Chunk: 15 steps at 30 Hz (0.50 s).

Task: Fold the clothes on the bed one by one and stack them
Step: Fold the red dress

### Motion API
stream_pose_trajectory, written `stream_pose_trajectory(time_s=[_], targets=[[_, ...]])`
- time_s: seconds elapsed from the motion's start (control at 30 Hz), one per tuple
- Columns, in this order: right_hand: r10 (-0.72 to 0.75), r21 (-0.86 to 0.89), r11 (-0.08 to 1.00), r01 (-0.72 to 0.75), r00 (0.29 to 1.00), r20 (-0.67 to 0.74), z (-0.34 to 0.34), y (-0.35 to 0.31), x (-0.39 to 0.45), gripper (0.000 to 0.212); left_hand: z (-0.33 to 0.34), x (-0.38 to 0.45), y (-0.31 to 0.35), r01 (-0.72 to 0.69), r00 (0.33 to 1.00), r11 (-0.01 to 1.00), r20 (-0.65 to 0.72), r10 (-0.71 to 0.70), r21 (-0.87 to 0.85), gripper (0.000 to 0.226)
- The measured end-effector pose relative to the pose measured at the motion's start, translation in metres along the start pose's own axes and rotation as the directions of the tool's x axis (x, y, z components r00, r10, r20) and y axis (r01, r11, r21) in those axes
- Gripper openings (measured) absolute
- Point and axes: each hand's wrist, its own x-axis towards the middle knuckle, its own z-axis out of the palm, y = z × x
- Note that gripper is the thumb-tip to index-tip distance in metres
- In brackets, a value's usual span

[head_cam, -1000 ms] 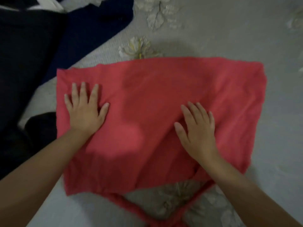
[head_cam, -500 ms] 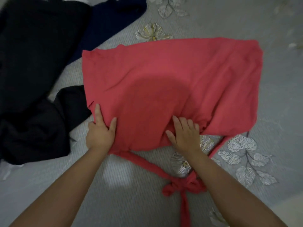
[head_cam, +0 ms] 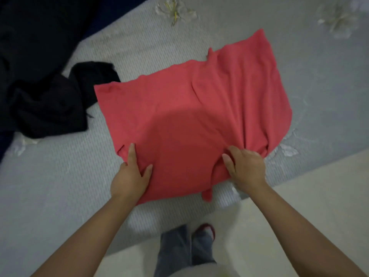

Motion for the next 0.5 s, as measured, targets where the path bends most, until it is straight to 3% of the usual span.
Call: stream_pose_trajectory(time_s=[0.13, 0.23, 0.3, 0.37, 0.43, 0.5], targets=[[0.077, -0.089, 0.994, -0.069, 0.993, 0.090, -0.008, 0.004, -0.057, 0.068, 0.027, -0.046, -0.006, 0.078, 0.983, 0.988, 0.155, -0.099, 0.136, 0.078], [0.295, -0.102, 0.953, -0.284, 0.949, 0.114, -0.006, -0.003, -0.082, 0.047, 0.031, -0.060, -0.005, 0.166, 0.979, 0.956, 0.075, -0.189, 0.243, 0.077], [0.524, 0.029, 0.848, -0.530, 0.844, 0.110, -0.009, -0.016, -0.085, 0.053, 0.027, -0.058, 0.000, 0.114, 0.993, 0.950, -0.049, -0.104, 0.290, 0.075], [0.713, 0.167, 0.647, -0.744, 0.668, 0.212, -0.016, -0.031, -0.078, 0.064, 0.021, -0.044, 0.010, 0.016, 0.995, 0.956, -0.095, 0.012, 0.292, 0.073], [0.754, 0.244, 0.454, -0.857, 0.515, 0.407, -0.017, -0.042, -0.069, 0.074, 0.012, -0.019, 0.027, -0.079, 0.987, 0.957, -0.112, 0.114, 0.279, 0.071], [0.770, 0.292, 0.373, -0.880, 0.470, 0.432, -0.013, -0.048, -0.057, 0.082, 0.002, 0.011, 0.049, -0.177, 0.969, 0.938, -0.113, 0.219, 0.298, 0.069]])
